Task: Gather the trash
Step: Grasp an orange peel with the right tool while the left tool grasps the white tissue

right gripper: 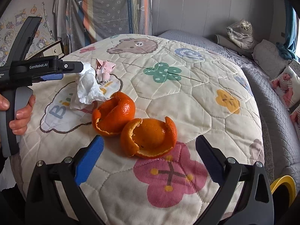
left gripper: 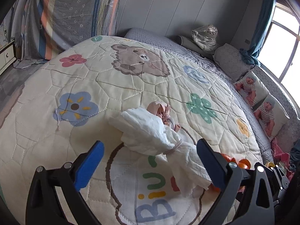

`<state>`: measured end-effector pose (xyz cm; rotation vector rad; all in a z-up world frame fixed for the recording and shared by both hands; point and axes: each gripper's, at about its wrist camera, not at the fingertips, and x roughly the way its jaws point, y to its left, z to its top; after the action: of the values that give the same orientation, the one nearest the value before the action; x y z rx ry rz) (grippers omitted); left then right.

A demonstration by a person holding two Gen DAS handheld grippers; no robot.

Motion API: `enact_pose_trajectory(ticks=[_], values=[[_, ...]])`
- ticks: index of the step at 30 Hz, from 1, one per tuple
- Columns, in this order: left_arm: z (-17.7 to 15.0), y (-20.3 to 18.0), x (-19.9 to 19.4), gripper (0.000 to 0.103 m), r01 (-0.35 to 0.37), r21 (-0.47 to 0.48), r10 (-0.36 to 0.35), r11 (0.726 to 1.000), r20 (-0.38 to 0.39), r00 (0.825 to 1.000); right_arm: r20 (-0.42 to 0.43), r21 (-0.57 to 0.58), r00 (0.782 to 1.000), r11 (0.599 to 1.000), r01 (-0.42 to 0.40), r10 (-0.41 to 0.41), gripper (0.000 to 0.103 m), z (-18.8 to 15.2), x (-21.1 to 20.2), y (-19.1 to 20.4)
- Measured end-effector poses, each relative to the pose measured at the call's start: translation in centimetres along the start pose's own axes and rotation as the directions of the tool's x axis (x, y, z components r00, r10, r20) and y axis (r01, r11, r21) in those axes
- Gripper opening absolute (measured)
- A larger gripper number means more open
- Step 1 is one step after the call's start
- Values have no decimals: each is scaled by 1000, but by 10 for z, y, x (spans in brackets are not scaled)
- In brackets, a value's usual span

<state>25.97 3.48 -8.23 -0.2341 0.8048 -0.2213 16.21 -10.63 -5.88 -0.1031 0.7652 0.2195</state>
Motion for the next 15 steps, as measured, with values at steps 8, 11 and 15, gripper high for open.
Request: enact_pose_trajectory(ticks=[8, 11, 15], values=[[0, 5, 15, 78, 36, -35, -37, 999, -41, 998, -69, 41, 995, 997, -65, 68, 72, 8, 21, -7], [0, 7, 16, 65, 73, -53, -76, 996, -43, 996, -75, 47, 995, 997, -68, 72, 61, 10, 23, -7], [-3, 2, 16, 41, 110, -34, -111, 993, -51, 992, -70, 66, 993, 994, -88, 93, 59, 10, 22, -10]])
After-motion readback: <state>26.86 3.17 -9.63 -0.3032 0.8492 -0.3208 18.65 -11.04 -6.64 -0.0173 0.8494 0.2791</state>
